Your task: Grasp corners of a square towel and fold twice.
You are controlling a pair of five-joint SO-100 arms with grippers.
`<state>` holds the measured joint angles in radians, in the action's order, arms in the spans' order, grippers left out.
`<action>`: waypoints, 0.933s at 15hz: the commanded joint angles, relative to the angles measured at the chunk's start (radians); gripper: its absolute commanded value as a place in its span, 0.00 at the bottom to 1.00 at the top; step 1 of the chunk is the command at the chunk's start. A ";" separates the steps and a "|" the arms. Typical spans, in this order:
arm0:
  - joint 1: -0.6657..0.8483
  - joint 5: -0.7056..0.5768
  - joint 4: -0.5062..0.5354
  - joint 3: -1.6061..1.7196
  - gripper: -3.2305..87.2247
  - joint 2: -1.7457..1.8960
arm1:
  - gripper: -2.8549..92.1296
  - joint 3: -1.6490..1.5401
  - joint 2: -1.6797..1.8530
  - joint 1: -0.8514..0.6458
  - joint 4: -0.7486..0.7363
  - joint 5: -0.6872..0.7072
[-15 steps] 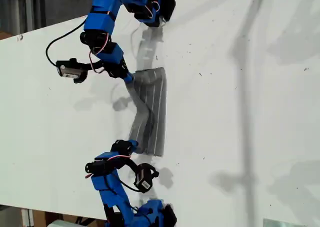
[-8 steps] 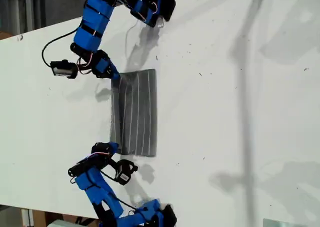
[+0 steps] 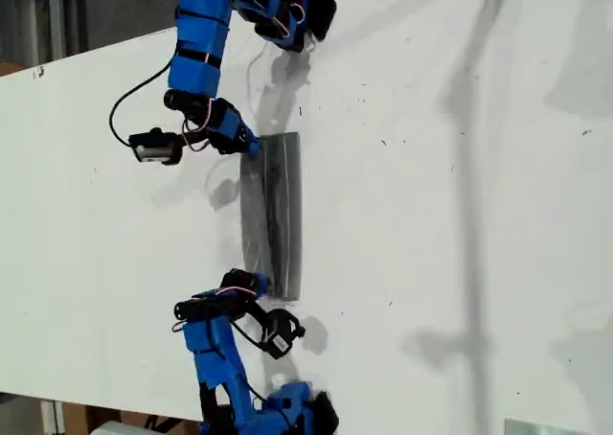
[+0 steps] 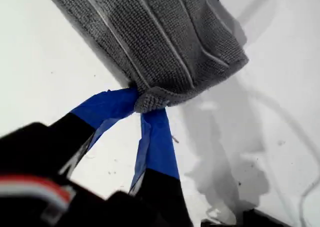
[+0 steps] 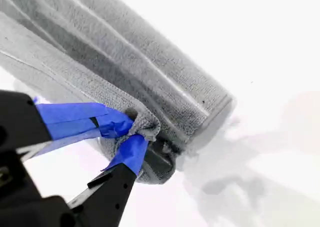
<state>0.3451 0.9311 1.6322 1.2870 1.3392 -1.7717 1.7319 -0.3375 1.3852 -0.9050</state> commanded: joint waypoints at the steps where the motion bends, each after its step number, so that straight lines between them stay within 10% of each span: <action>1: -0.057 0.052 0.014 0.061 0.03 0.143 | 0.03 -0.083 0.126 0.075 0.008 -0.064; 6: -0.066 0.052 -0.017 0.077 0.03 0.092 | 0.03 -0.291 0.242 0.127 -0.054 -0.140; 8: -0.066 0.046 0.017 0.031 0.08 0.066 | 0.31 -0.318 0.252 0.124 -0.064 -0.147; 14: -0.021 0.049 0.048 0.029 0.20 0.261 | 0.36 -0.325 0.264 -0.015 -0.083 -0.046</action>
<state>0.3007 0.9787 1.6644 1.3468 1.4941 -2.1031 1.9558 -0.3053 1.3177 -0.9848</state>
